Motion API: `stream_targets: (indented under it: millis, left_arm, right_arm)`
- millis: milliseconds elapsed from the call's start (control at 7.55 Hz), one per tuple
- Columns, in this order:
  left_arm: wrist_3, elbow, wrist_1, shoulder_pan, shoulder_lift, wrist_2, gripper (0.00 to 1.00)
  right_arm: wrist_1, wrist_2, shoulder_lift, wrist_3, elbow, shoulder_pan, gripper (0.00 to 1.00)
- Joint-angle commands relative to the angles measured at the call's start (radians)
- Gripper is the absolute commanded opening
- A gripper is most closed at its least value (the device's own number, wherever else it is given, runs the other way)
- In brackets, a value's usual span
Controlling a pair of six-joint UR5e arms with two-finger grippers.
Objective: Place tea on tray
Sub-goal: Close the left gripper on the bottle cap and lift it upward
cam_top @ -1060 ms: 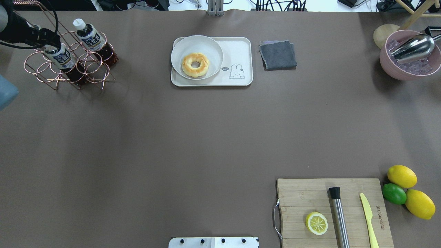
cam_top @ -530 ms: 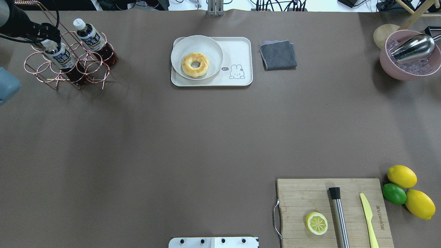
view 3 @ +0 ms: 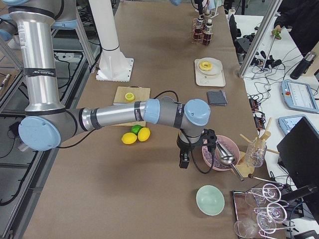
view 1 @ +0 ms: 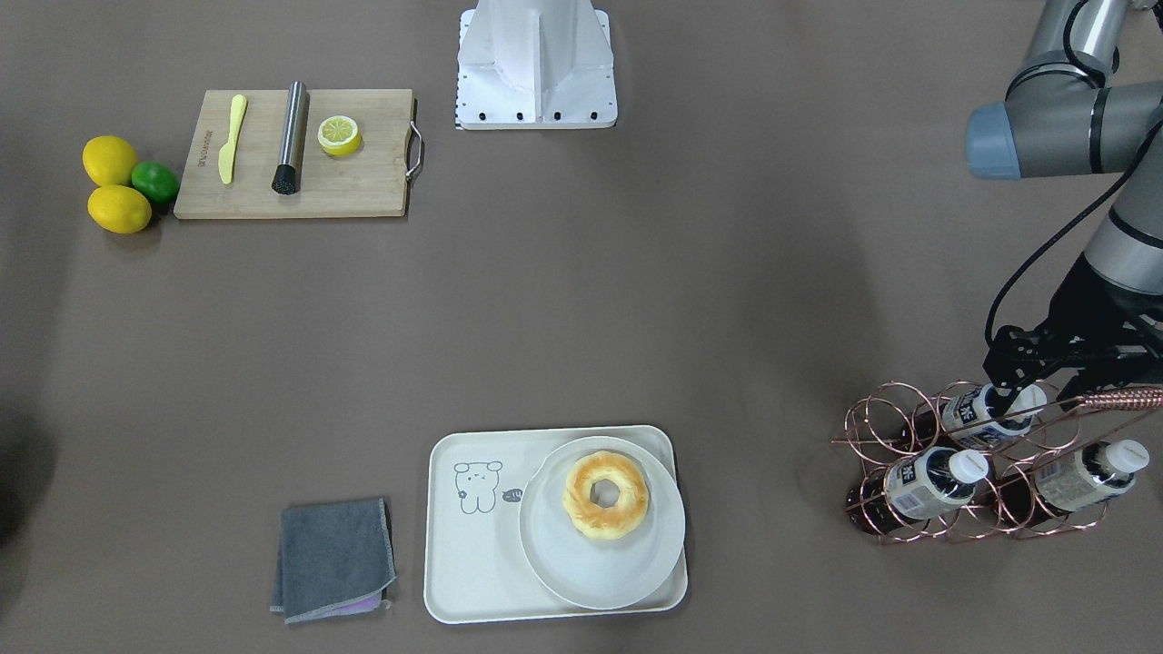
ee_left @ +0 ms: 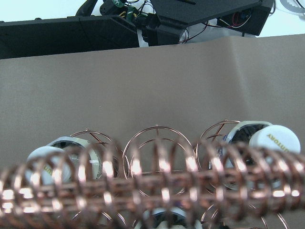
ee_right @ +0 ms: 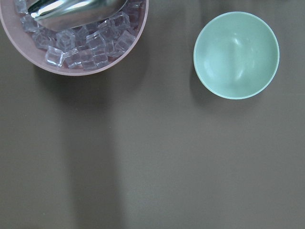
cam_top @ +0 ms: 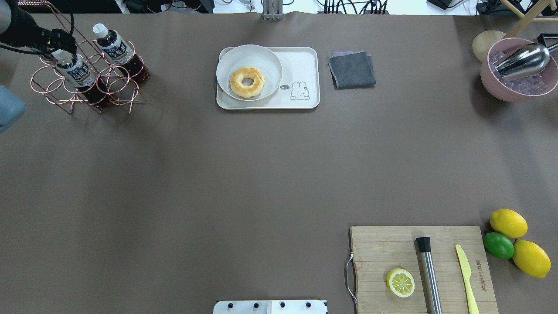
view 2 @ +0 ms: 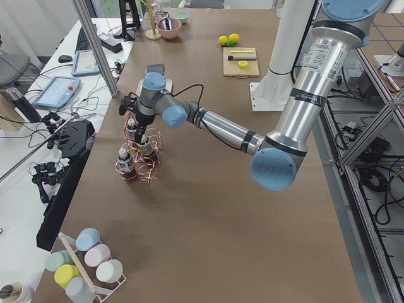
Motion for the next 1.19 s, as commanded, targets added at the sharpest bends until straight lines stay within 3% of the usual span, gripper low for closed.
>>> stream_targets:
  millis: [0, 265, 530, 662, 1060]
  left_arm:
    - [0.005, 0.001, -0.004, 0.000, 0.008, -0.002, 0.53]
    - [0.002, -0.003, -0.029, 0.001, 0.013, -0.006, 0.24]
    - [-0.007, -0.021, -0.029, 0.001, 0.022, -0.008, 0.15]
    - [-0.007, -0.029, -0.027, 0.001, 0.024, -0.008, 0.00]
    - [0.008, -0.040, -0.012, -0.072, 0.010, -0.069, 0.00]
  right_arm:
    - [0.000, 0.000, -0.003, -0.002, 0.000, 0.000, 1.00]
    - [-0.002, 0.000, -0.005, -0.005, 0.000, 0.000, 1.00]
    - [0.000, 0.000, -0.013, -0.006, 0.000, 0.000, 1.00]
    - [-0.002, 0.000, -0.014, -0.008, 0.000, 0.003, 1.00]
    - [-0.002, 0.002, -0.025, -0.008, 0.002, 0.006, 1.00]
